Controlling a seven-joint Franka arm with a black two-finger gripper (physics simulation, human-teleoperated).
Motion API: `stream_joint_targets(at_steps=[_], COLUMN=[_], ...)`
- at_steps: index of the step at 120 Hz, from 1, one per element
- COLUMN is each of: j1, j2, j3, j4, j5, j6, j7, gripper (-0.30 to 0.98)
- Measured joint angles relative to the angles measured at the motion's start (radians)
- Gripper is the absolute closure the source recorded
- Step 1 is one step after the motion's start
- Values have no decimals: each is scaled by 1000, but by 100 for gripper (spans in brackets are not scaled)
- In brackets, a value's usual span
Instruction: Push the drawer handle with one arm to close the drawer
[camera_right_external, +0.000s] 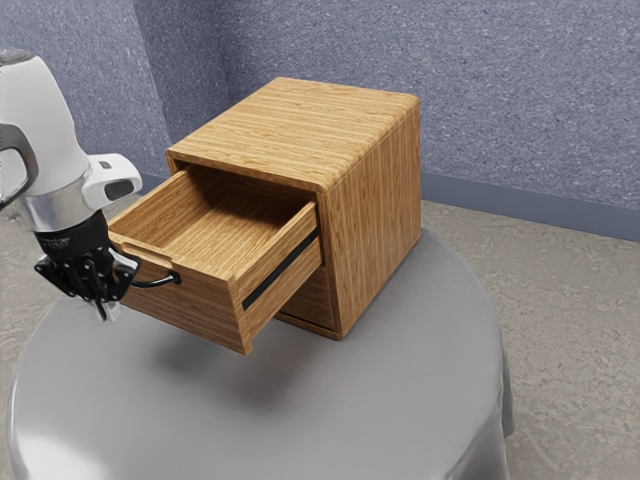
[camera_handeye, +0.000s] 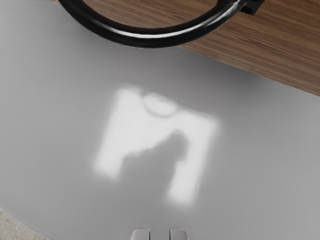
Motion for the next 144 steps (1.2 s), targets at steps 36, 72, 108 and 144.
stream_joint_targets(at_steps=[36, 72, 108, 144], j1=[0, 0, 0, 0], j2=[95, 182, 261, 355], j3=[52, 64, 76, 76], j4=[12, 40, 91, 169], j5=[46, 59, 67, 81], j6=[82, 164, 222, 262], j7=[-28, -22, -6, 8], gripper=[75, 74, 74, 73])
